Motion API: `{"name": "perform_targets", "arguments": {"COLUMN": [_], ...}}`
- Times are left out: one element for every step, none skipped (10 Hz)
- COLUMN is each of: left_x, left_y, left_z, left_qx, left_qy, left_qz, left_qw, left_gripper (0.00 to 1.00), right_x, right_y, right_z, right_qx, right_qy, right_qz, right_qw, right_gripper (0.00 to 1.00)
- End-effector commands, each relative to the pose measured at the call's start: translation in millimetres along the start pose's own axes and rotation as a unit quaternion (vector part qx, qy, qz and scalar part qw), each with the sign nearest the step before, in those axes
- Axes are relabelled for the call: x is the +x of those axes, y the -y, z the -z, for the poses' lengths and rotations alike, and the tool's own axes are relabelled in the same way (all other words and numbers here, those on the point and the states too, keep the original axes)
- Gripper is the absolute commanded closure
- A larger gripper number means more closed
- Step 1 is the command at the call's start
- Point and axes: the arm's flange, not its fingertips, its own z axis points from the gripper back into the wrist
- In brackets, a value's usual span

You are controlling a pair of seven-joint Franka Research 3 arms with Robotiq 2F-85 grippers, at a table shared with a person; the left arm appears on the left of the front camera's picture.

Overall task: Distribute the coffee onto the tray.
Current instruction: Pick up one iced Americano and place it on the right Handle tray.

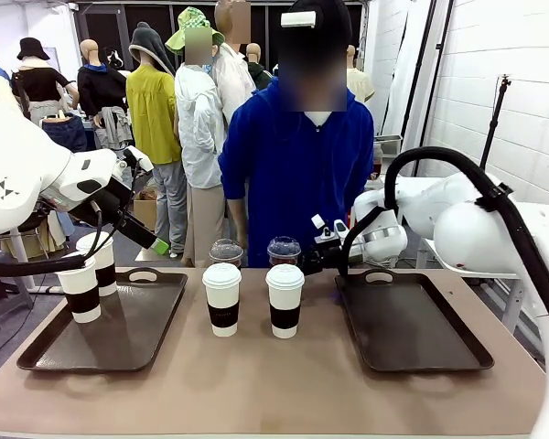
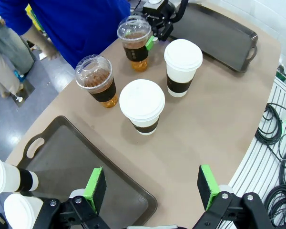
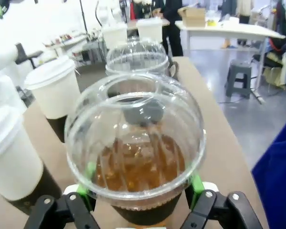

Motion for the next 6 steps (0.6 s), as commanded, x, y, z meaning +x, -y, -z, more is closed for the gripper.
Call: {"name": "perform_targets", "arguments": {"left_x": [0,0,0,0,0,0], "left_y": [-1,-1,-1,-1,-1,-1], "left_z": [-1,-1,-1,-1,-1,-1], "left_qx": [-0.002,-0.002,-0.002,-0.002,-0.002,-0.002], "left_qy": [0.002,0.002,0.002,0.002,0.002,0.002], "left_qz": [-0.002,-0.002,-0.002,-0.002,-0.002,-0.002], "left_qw": [1.0,1.0,1.0,1.0,1.0,1.0], "left_gripper": [0.0,0.0,0.0,0.0,0.0,0.0], "right_x": [22,27,30,32,35,37], "right_y": [-30,-36,-41,-45,-52,-60], "right_z": [-31,-48,-65,-81,-99,-114], "right_qx": [-0.009,-0.017,-0.024,-0.034,-0.048,-0.057], "right_qy": [0.014,0.017,0.028,0.037,0.036,0.041], "right_qz": [0.004,0.004,0.003,0.004,0.0,0.001], "right_qw": [1.0,1.0,0.999,0.999,0.998,0.998], "right_gripper": [0.14,0.14,0.14,0.14,0.14,0.14]}}
